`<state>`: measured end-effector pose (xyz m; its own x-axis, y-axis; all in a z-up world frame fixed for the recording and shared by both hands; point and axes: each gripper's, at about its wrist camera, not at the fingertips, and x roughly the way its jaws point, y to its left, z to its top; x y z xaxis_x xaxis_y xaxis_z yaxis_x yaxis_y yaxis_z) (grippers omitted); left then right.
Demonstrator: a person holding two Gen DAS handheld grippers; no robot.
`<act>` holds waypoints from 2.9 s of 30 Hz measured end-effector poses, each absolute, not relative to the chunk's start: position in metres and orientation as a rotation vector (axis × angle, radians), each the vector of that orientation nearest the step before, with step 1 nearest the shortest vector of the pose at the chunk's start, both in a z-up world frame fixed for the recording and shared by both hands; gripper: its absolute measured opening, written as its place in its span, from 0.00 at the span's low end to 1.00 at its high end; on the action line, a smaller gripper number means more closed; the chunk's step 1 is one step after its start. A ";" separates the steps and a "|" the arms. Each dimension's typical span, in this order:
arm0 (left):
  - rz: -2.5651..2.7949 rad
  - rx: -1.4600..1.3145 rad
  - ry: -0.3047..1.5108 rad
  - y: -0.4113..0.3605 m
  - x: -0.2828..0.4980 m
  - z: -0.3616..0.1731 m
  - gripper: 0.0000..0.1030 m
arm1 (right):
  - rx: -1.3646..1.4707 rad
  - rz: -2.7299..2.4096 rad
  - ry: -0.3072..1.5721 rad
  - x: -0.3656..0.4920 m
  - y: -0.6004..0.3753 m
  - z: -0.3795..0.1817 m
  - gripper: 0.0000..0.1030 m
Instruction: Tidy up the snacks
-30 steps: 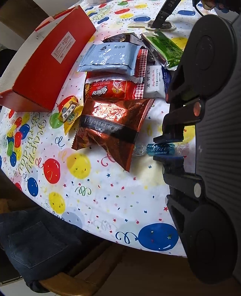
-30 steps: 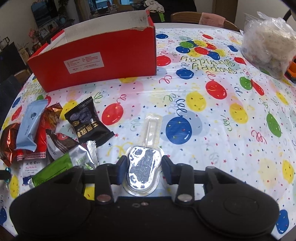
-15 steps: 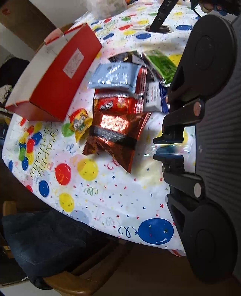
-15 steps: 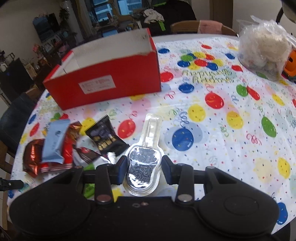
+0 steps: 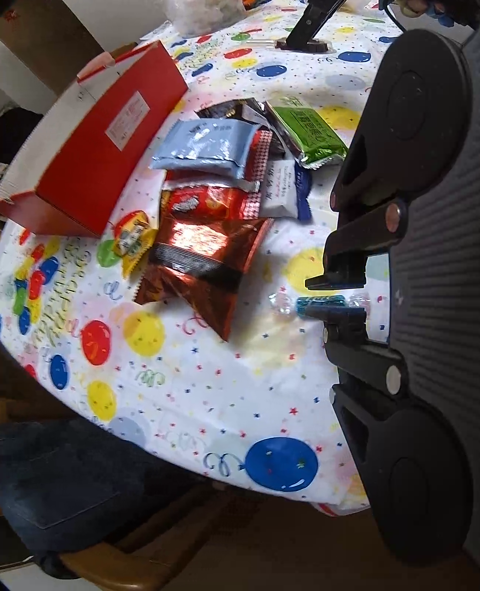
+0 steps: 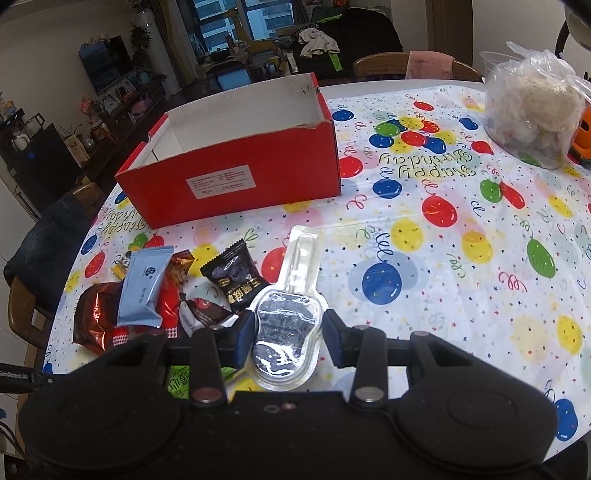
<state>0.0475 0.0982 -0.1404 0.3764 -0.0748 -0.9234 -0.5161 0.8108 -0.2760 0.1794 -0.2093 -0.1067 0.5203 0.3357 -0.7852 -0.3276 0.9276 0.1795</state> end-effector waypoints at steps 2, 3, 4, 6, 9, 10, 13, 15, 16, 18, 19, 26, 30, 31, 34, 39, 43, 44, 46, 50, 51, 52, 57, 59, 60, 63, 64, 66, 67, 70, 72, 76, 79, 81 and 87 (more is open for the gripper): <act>0.313 -0.585 1.189 0.097 0.049 -0.146 0.09 | 0.011 0.397 0.944 0.177 -0.210 -0.107 0.38; 0.321 -0.580 1.202 0.097 0.050 -0.148 0.10 | 0.011 0.396 0.943 0.177 -0.210 -0.107 0.38; 0.321 -0.578 1.209 0.096 0.051 -0.151 0.10 | 0.013 0.395 0.943 0.176 -0.211 -0.106 0.38; 0.323 -0.575 1.225 0.096 0.052 -0.154 0.17 | 0.019 0.393 0.943 0.175 -0.213 -0.106 0.38; 0.322 -0.572 1.222 0.094 0.053 -0.155 0.34 | 0.025 0.387 0.944 0.173 -0.217 -0.106 0.38; 0.317 -0.575 1.213 0.094 0.054 -0.154 0.36 | 0.029 0.385 0.946 0.173 -0.217 -0.106 0.38; 0.330 -0.531 1.207 0.090 0.057 -0.154 0.38 | 0.033 0.380 0.949 0.171 -0.219 -0.107 0.38; 0.336 -0.494 1.206 0.086 0.060 -0.154 0.36 | 0.034 0.379 0.950 0.171 -0.219 -0.107 0.38; 0.336 -0.476 1.206 0.084 0.061 -0.154 0.35 | 0.034 0.378 0.950 0.171 -0.219 -0.107 0.38; 0.333 -0.453 1.203 0.080 0.061 -0.154 0.27 | 0.033 0.377 0.949 0.170 -0.219 -0.106 0.38; 0.331 -0.445 1.201 0.079 0.061 -0.155 0.23 | 0.034 0.376 0.948 0.170 -0.219 -0.106 0.38; 0.331 -0.471 1.190 0.083 0.058 -0.156 0.12 | 0.035 0.375 0.948 0.171 -0.220 -0.106 0.38; 0.321 -0.509 1.164 0.087 0.053 -0.148 0.12 | 0.035 0.378 0.941 0.171 -0.220 -0.104 0.38; 0.315 -0.516 1.157 0.088 0.051 -0.144 0.12 | 0.034 0.379 0.939 0.171 -0.220 -0.104 0.38; 0.302 -0.521 1.124 0.086 0.048 -0.131 0.12 | 0.033 0.385 0.931 0.170 -0.219 -0.100 0.38; 0.277 -0.504 1.041 0.081 0.047 -0.100 0.12 | 0.025 0.408 0.900 0.169 -0.215 -0.088 0.38; 0.268 -0.481 0.987 0.080 0.052 -0.078 0.12 | 0.016 0.430 0.868 0.171 -0.211 -0.076 0.38; 0.267 -0.478 0.976 0.080 0.054 -0.073 0.12 | 0.013 0.437 0.861 0.173 -0.210 -0.072 0.38; 0.263 -0.474 0.955 0.081 0.059 -0.064 0.12 | 0.007 0.454 0.847 0.178 -0.207 -0.064 0.38; 0.254 -0.460 0.920 0.079 0.073 -0.049 0.12 | -0.014 0.477 0.801 0.190 -0.201 -0.048 0.38; 0.251 -0.452 0.914 0.078 0.078 -0.045 0.12 | -0.017 0.482 0.792 0.195 -0.199 -0.043 0.38; 0.246 -0.445 0.907 0.077 0.083 -0.042 0.12 | -0.016 0.487 0.783 0.199 -0.199 -0.039 0.38; 0.232 -0.416 0.869 0.074 0.111 -0.024 0.12 | -0.010 0.512 0.749 0.224 -0.192 -0.021 0.38; 0.225 -0.411 0.861 0.073 0.124 -0.018 0.12 | -0.003 0.523 0.740 0.234 -0.190 -0.015 0.38; 0.224 -0.407 0.855 0.073 0.131 -0.014 0.12 | -0.008 0.524 0.733 0.240 -0.187 -0.012 0.38; 0.219 -0.391 0.844 0.072 0.151 -0.004 0.12 | -0.022 0.535 0.722 0.256 -0.180 -0.006 0.38; 0.218 -0.390 0.841 0.072 0.158 -0.001 0.12 | -0.027 0.539 0.717 0.262 -0.178 -0.004 0.38; 0.216 -0.385 0.838 0.073 0.174 0.004 0.12 | -0.040 0.543 0.707 0.274 -0.174 0.000 0.38; 0.216 -0.377 0.835 0.073 0.182 0.007 0.12 | -0.043 0.544 0.703 0.280 -0.173 0.002 0.38; 0.225 -0.352 0.829 0.075 0.207 0.014 0.12 | -0.055 0.555 0.701 0.300 -0.168 0.005 0.38; 0.221 -0.344 0.834 0.076 0.225 0.016 0.12 | -0.072 0.563 0.705 0.314 -0.163 0.005 0.38; 0.240 -0.287 0.860 0.076 0.258 0.011 0.12 | -0.103 0.592 0.729 0.341 -0.155 0.002 0.38; 0.240 -0.285 0.900 0.080 0.282 0.000 0.12 | -0.119 0.593 0.756 0.361 -0.149 -0.005 0.38; 0.247 -0.278 0.921 0.082 0.297 -0.006 0.12 | -0.128 0.596 0.776 0.373 -0.143 -0.010 0.38; 0.268 -0.272 0.987 0.089 0.336 -0.025 0.12 | -0.165 0.609 0.836 0.401 -0.122 -0.029 0.38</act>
